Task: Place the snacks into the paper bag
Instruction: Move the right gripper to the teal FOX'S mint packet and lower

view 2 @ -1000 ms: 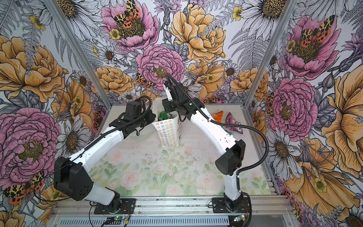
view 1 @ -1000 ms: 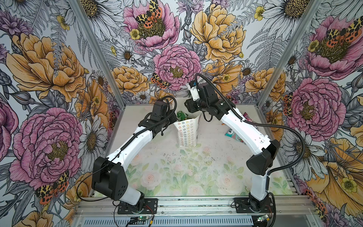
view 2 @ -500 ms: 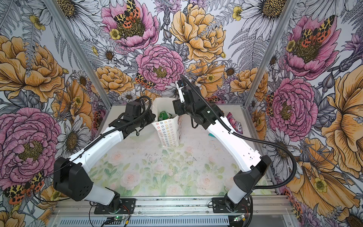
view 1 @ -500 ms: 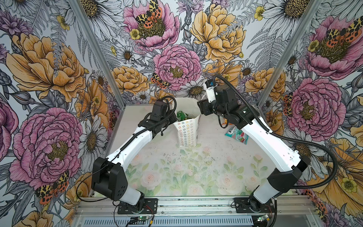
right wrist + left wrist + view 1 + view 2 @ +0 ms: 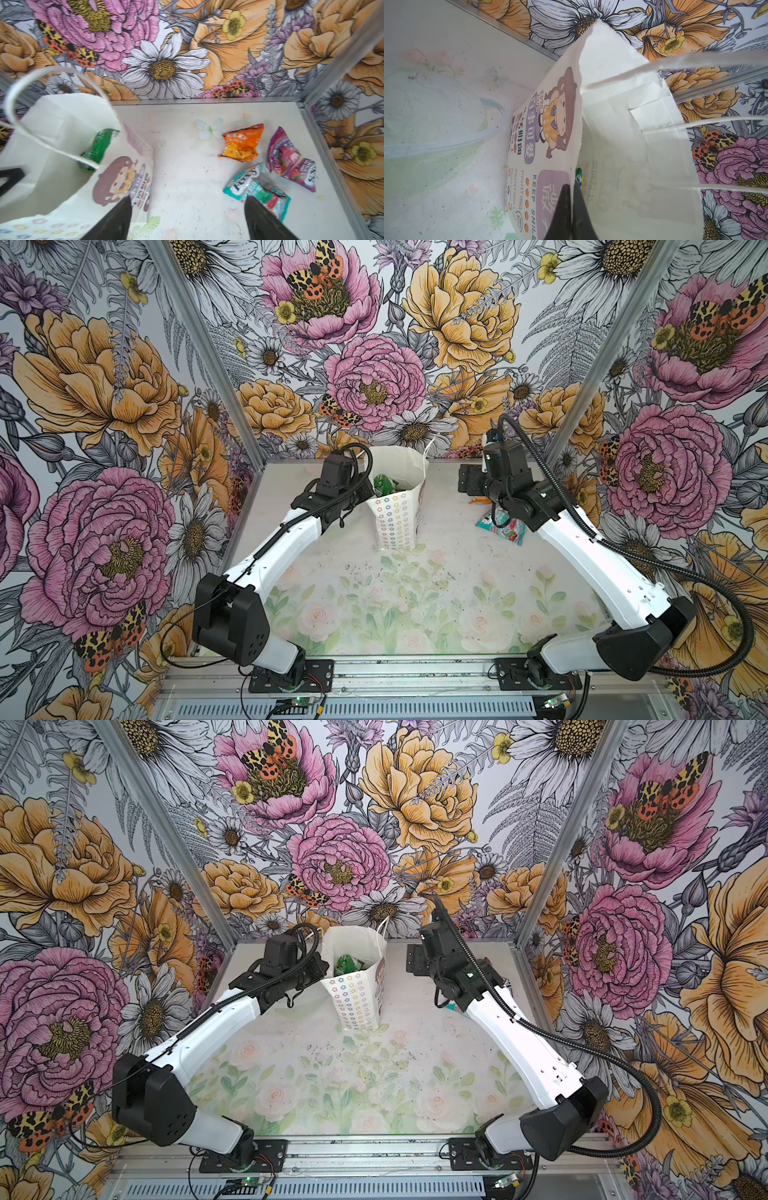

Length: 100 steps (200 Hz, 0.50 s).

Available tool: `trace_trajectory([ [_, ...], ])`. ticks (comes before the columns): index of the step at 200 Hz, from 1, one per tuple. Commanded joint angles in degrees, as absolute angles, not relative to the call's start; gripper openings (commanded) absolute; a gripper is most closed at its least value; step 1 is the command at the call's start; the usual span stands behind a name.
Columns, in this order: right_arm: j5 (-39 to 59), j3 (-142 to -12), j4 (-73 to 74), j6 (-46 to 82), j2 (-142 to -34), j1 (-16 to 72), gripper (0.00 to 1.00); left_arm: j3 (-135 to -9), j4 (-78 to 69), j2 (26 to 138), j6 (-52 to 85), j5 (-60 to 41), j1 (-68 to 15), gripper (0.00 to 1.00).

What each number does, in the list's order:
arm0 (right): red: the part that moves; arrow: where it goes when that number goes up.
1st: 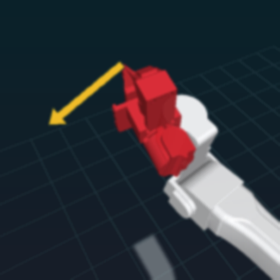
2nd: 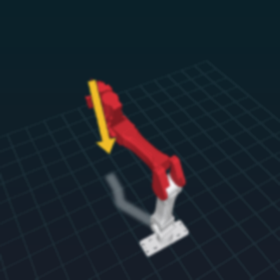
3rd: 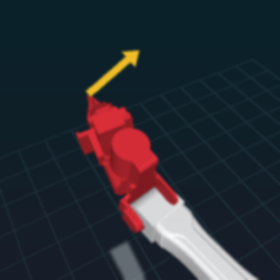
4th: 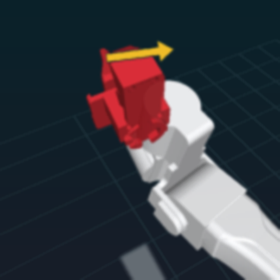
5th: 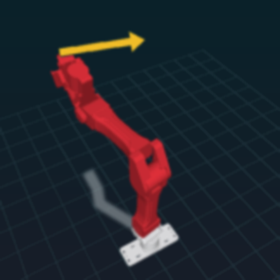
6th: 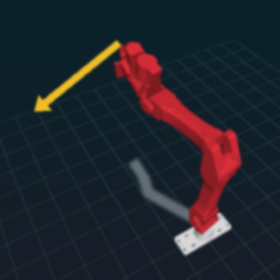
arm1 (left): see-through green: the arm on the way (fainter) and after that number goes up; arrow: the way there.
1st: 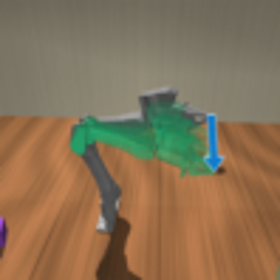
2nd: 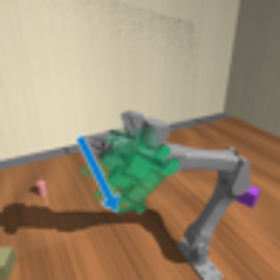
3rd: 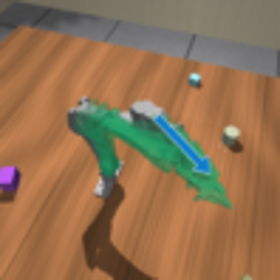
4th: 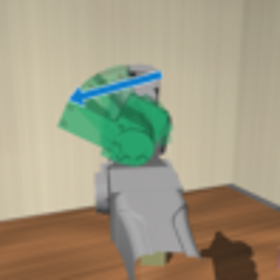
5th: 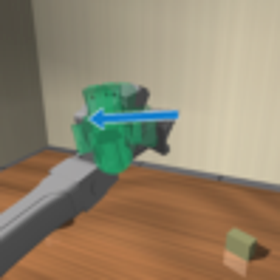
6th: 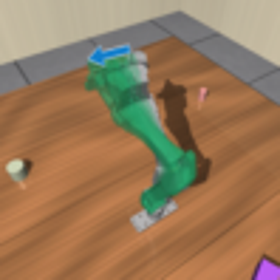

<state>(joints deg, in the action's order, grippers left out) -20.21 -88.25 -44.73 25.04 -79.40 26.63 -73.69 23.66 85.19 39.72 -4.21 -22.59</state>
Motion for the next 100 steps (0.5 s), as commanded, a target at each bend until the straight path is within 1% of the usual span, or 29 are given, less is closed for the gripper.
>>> trace_trajectory([
  [1,-22.50,-84.39,-44.47,34.49,-75.91,22.44,0.95,-73.34,20.90,84.18,40.02,-5.45,-21.97,0.00],
  [15,-21.79,-81.76,-44.38,37.72,-74.86,19.48,1.00,-73.30,20.92,84.04,40.03,-5.45,-21.95,0.00],
  [45,-18.73,-77.52,-44.17,45.48,-74.27,13.56,1.00,-73.21,20.91,83.82,40.08,-5.35,-21.80,0.00],
  [86,-16.70,-73.63,-43.68,59.06,-75.38,7.72,1.00,-73.21,20.87,83.54,40.17,-5.30,-21.73,0.00],
  [100,-14.39,-71.74,-43.69,65.82,-75.67,5.76,1.00,-73.30,20.91,83.58,40.18,-5.28,-21.80,0.00],
])
